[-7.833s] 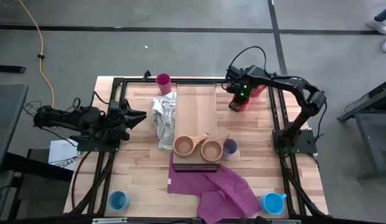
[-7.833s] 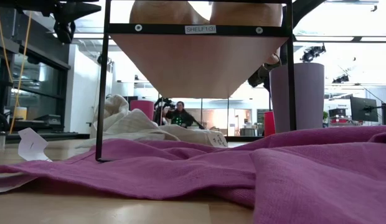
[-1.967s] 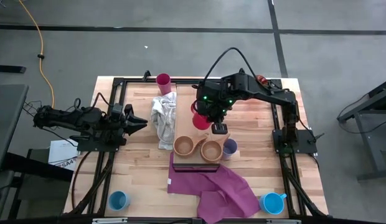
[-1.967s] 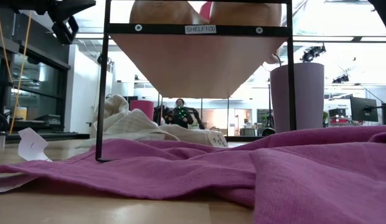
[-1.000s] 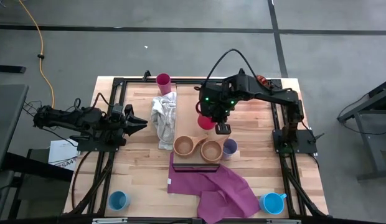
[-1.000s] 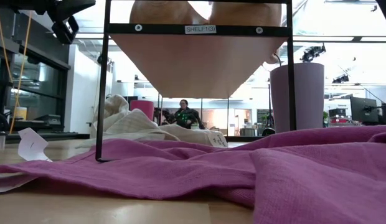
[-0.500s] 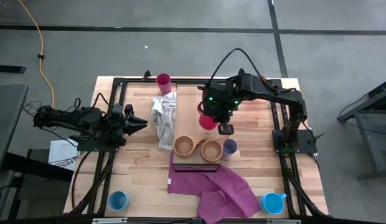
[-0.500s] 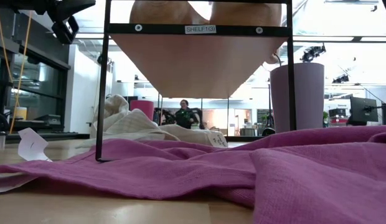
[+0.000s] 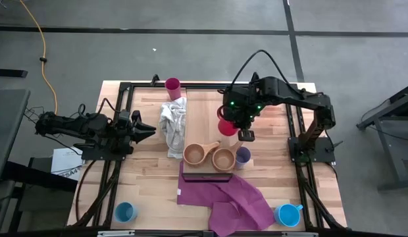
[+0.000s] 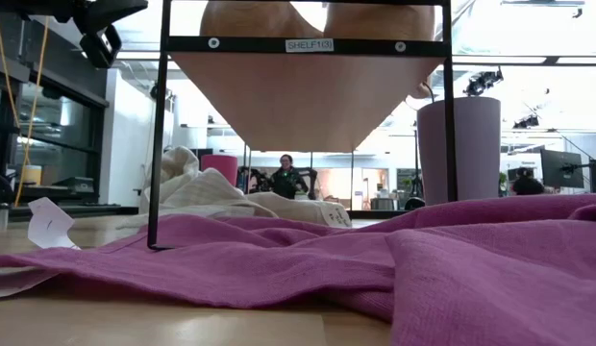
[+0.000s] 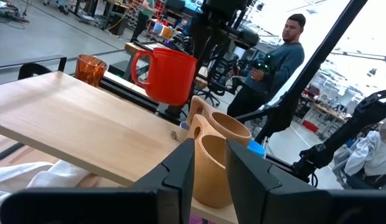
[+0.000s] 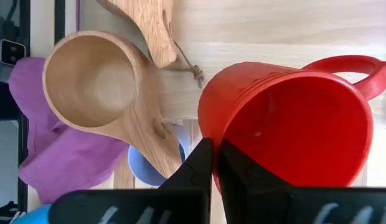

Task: Stack small to large cups/mugs on shelf
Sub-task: Put the red mug on the shelf

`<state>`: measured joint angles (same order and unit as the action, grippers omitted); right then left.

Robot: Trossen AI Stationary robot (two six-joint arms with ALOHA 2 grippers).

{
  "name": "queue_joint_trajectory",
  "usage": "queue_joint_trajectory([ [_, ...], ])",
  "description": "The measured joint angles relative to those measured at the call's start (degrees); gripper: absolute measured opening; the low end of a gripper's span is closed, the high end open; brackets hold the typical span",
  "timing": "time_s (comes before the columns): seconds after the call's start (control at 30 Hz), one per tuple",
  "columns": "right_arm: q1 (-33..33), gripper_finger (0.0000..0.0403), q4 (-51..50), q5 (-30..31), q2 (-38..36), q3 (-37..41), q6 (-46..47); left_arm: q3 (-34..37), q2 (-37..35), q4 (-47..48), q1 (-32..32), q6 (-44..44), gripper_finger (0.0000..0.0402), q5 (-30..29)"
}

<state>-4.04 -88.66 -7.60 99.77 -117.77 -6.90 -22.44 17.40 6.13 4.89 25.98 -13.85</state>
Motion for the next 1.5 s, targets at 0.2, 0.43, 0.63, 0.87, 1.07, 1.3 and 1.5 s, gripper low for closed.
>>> queue_joint_trajectory([
  [0.2,0.3,0.0000,0.1,-0.5,0.1,0.0,-0.2,0.0,0.0,0.0,0.0,0.0,0.0078,-0.4],
  [0.43,1.3,0.0000,0.2,-1.1,1.4,0.0,-0.7,0.0,0.0,0.0,0.0,0.0,0.0078,-0.4],
  [0.63,1.3,0.0000,0.3,-1.6,2.1,0.0,-0.9,0.0,0.0,0.0,0.0,0.0,0.0078,-0.4],
  [0.87,2.3,0.0000,1.4,-2.7,2.3,0.0,-1.1,0.0,0.0,0.0,0.0,-0.2,0.0078,-0.4],
  [1.07,2.3,0.0000,2.0,-2.7,2.7,0.0,-0.9,0.0,0.0,0.0,0.0,-0.2,0.0078,-0.2],
  [1.3,2.3,0.0000,2.3,-2.7,4.2,0.1,-1.2,0.0,0.0,0.0,0.0,-0.2,0.0078,0.0],
  [1.5,2.3,0.0000,2.7,-2.7,4.6,0.1,-2.1,0.0,0.0,0.0,0.0,-0.1,0.0078,0.4],
])
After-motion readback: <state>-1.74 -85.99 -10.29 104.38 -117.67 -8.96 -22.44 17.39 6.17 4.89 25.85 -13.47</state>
